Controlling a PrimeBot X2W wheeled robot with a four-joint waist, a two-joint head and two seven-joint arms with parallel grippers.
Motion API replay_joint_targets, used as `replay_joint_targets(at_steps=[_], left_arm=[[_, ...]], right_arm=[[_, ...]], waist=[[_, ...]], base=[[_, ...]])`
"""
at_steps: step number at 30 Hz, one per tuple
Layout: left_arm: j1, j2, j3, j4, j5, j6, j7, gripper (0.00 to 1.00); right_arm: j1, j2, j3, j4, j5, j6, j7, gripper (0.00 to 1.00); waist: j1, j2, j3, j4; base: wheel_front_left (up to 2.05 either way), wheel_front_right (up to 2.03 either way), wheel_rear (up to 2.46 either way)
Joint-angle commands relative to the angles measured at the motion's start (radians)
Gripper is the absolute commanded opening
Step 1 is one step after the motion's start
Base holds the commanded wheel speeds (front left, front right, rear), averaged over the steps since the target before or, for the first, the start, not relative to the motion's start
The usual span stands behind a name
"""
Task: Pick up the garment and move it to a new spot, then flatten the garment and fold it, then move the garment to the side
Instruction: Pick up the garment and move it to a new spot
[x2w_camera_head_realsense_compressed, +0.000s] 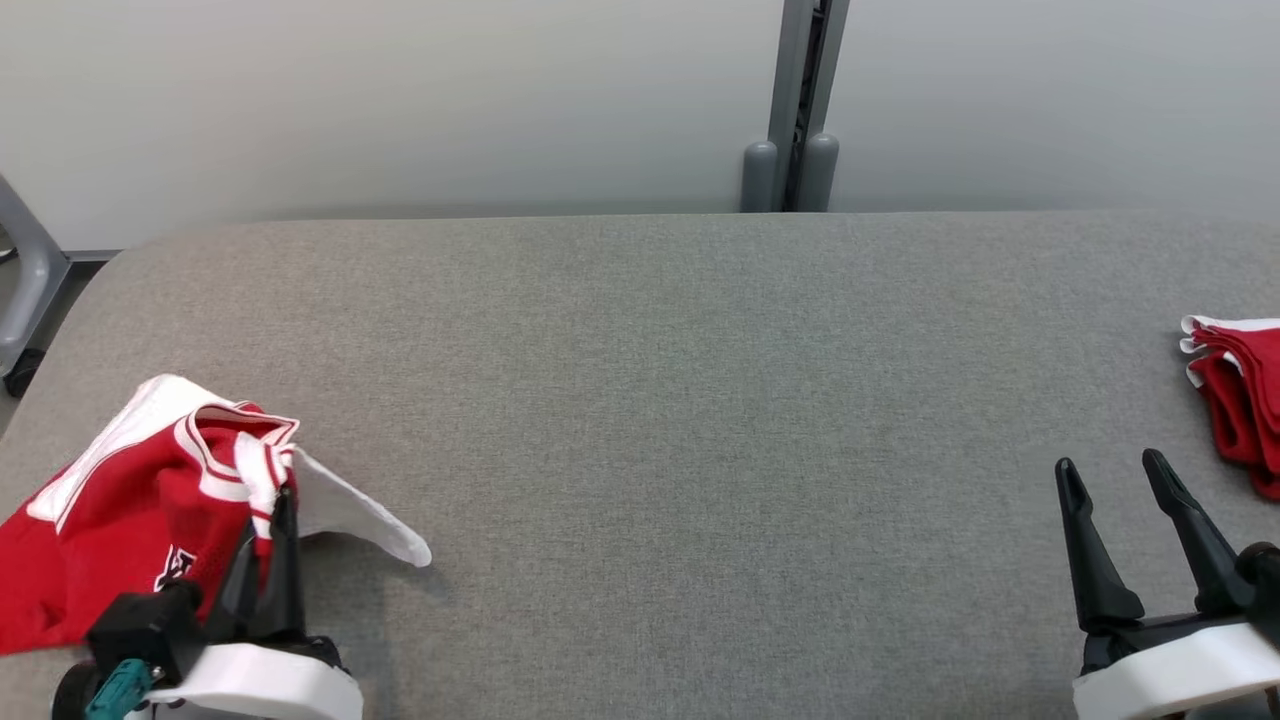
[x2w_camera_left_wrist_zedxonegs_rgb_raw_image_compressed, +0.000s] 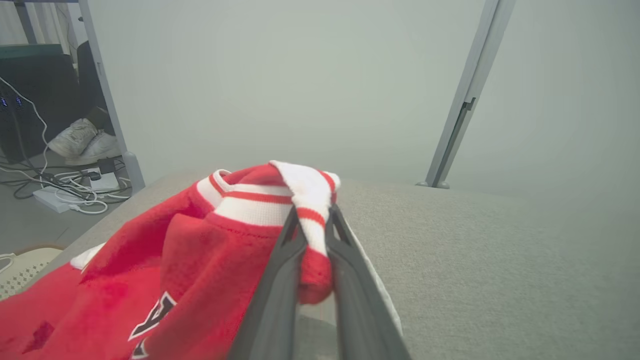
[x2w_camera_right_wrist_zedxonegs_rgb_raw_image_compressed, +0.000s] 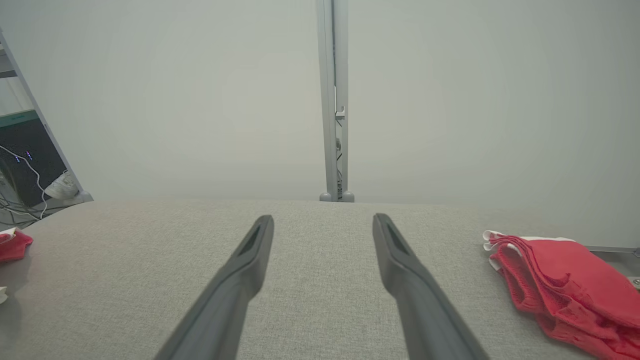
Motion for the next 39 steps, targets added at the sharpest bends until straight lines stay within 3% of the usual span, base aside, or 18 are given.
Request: replay_joint_targets(at_steps=[1,5,18,29,30,31,39], left_arm=[[0.005,0.0,-0.01,-0.017,0.007,-0.001,0.002,0.0],[-0.035,-0.011,-0.054,-0.05,0.019,-0.018,0.018,0.0],[-0.354,-0.101,-0.311,0.058,0.071,-0.156,0.03,0.0],[-0.463,-0.127,-0.462,0.167,0.067,-0.179,0.041,0.02],[-0.461,-0.128,-0.466,0.188,0.071,-0.17,0.044,0.45],[-0.461,-0.127,-0.466,0.204,0.074,-0.167,0.039,1.0],[-0.417,-0.098,-0.462,0.266,0.058,-0.17,-0.012,1.0]], right_arm=[[-0.01,-0.001,-0.004,-0.008,0.004,0.0,0.004,1.0],[-0.02,0.0,-0.01,-0.015,0.006,0.0,0.007,1.0],[-0.085,0.006,-0.009,-0.002,0.037,0.0,-0.031,1.0],[-0.11,0.009,-0.003,0.053,0.087,0.0,-0.094,1.0],[-0.115,0.009,0.0,0.058,0.09,0.0,-0.099,1.0],[-0.12,0.009,0.001,0.063,0.091,0.0,-0.103,1.0],[-0.133,0.009,0.005,0.087,0.066,0.0,-0.111,1.0]], waist=[[0.0,-0.0001,0.007,-0.01],[0.0,-0.0001,0.033,-0.038],[0.0,-0.0001,0.173,-0.208],[0.0,-0.0001,0.253,-0.291],[0.0,-0.0001,0.257,-0.293],[0.0,-0.0001,0.26,-0.295],[0.0,-0.0001,0.227,-0.266]], base=[[0.0,0.0,0.0],[0.0,0.0,0.0],[0.0,0.0,0.0],[0.0,0.0,0.0],[0.0,0.0,0.0],[0.0,0.0,0.0],[0.0,0.0,0.0]])
